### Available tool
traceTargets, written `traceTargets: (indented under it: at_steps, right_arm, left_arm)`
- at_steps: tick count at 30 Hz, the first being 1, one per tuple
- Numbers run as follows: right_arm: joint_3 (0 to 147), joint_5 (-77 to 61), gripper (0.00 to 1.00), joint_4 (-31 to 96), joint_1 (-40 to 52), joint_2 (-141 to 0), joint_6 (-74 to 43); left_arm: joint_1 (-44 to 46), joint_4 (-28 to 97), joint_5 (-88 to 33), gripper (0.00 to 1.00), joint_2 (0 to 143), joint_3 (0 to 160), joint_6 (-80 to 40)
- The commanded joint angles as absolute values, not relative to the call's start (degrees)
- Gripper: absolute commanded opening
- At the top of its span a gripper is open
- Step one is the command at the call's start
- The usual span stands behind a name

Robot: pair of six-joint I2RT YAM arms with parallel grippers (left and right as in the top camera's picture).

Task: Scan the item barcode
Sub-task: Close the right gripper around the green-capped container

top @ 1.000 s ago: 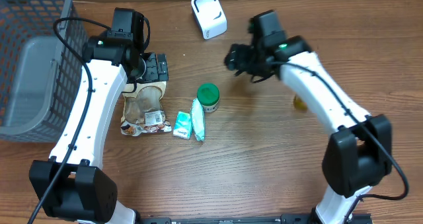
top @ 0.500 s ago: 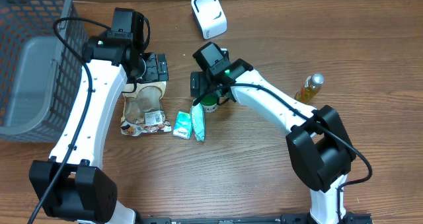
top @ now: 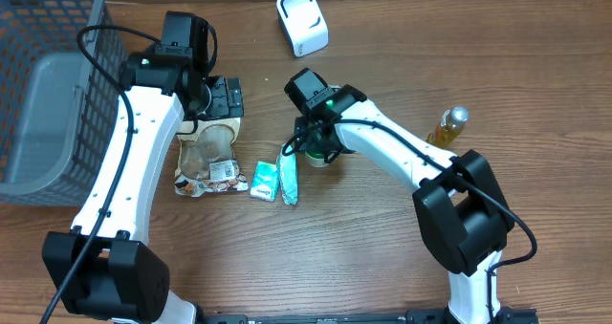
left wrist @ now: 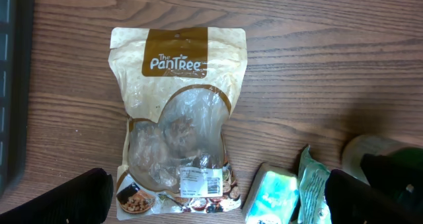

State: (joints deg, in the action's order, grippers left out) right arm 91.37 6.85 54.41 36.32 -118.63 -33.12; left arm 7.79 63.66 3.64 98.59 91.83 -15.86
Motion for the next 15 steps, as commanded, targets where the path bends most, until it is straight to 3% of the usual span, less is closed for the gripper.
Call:
traceTargets:
  at_steps: [1, 6, 8, 15]
  right_arm:
    - [91.2, 8.1, 0.75, 56.8, 34.2, -119.0, -36.1]
    - [91.2, 7.1, 0.76, 62.0, 31.0, -119.0, -40.6]
    - [91.2, 3.8, 0.82, 63.4, 30.0, -119.0, -40.0]
    - [91.2, 1.3, 0.87, 66.4, 29.8, -119.0, -36.5]
  left_arm:
    - [7.5, 63.6, 3.4, 1.0, 98.7, 92.7, -14.8]
    - [7.5, 63.6, 3.4, 1.0, 98.7, 92.7, -14.8]
    - [7.5, 63.6, 3.4, 1.0, 98.7, 92.7, -14.8]
    - [7.5, 63.6, 3.4, 1.0, 98.7, 92.7, -14.8]
